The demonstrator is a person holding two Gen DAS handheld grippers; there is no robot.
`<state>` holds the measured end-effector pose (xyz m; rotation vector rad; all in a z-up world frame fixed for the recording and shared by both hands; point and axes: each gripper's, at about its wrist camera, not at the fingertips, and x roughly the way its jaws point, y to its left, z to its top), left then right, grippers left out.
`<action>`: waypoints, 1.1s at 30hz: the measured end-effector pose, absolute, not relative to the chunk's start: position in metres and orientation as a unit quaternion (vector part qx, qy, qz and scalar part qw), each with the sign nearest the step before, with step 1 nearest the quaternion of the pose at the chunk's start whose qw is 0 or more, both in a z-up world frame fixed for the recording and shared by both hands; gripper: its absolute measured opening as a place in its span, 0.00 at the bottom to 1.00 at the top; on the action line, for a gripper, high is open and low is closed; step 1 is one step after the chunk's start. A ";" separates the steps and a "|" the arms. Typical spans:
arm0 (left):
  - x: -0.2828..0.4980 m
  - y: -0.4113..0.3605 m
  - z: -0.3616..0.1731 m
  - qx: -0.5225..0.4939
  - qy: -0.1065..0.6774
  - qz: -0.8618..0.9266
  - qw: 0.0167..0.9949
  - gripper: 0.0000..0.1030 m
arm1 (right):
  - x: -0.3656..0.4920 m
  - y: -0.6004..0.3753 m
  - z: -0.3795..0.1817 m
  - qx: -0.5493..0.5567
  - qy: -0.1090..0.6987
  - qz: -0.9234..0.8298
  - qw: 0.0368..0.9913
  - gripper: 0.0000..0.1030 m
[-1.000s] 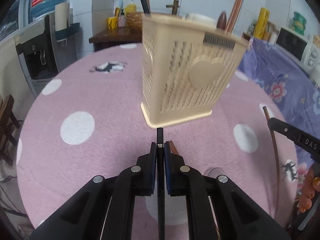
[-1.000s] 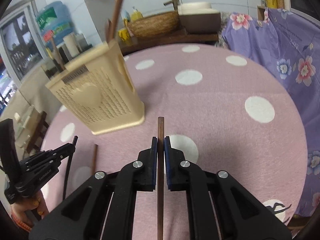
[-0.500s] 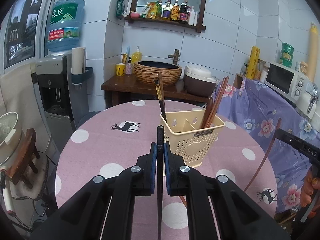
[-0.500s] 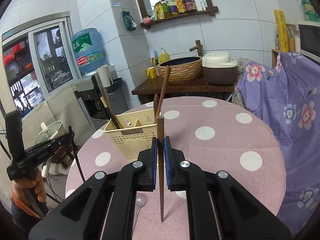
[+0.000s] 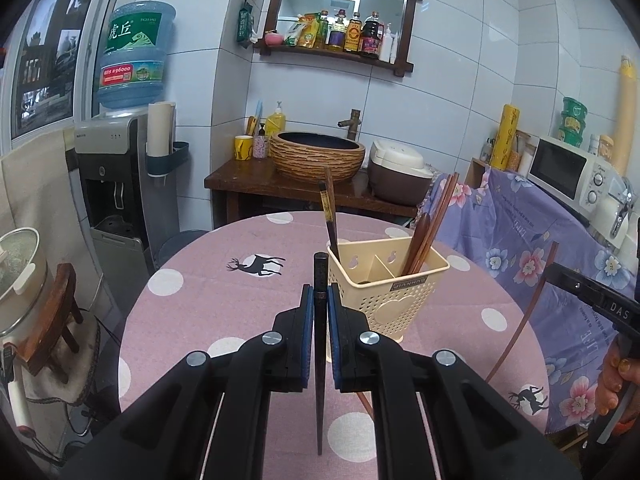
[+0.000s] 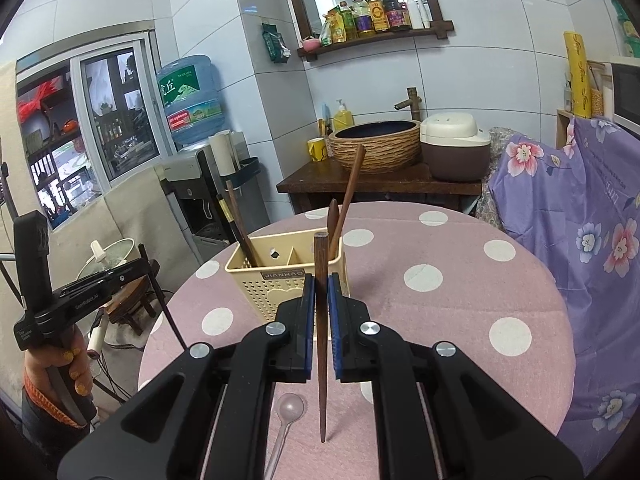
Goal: Organize utensils
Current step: 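Carry both chopsticks to the beige holder and lower them in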
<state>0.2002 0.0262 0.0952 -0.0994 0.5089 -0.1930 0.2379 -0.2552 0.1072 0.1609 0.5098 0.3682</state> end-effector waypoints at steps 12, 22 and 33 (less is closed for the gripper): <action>0.227 0.022 0.199 -0.049 0.202 -0.132 0.969 0.08 | 0.269 -0.241 0.225 0.060 0.200 0.209 0.955 0.07; 0.280 -0.008 0.234 -0.066 0.162 -0.119 0.977 0.08 | 0.323 -0.222 0.262 0.075 0.153 0.176 0.970 0.07; 0.312 -0.018 0.126 -0.067 0.237 -0.122 0.961 0.08 | 0.366 -0.209 0.150 0.087 0.230 0.164 0.955 0.07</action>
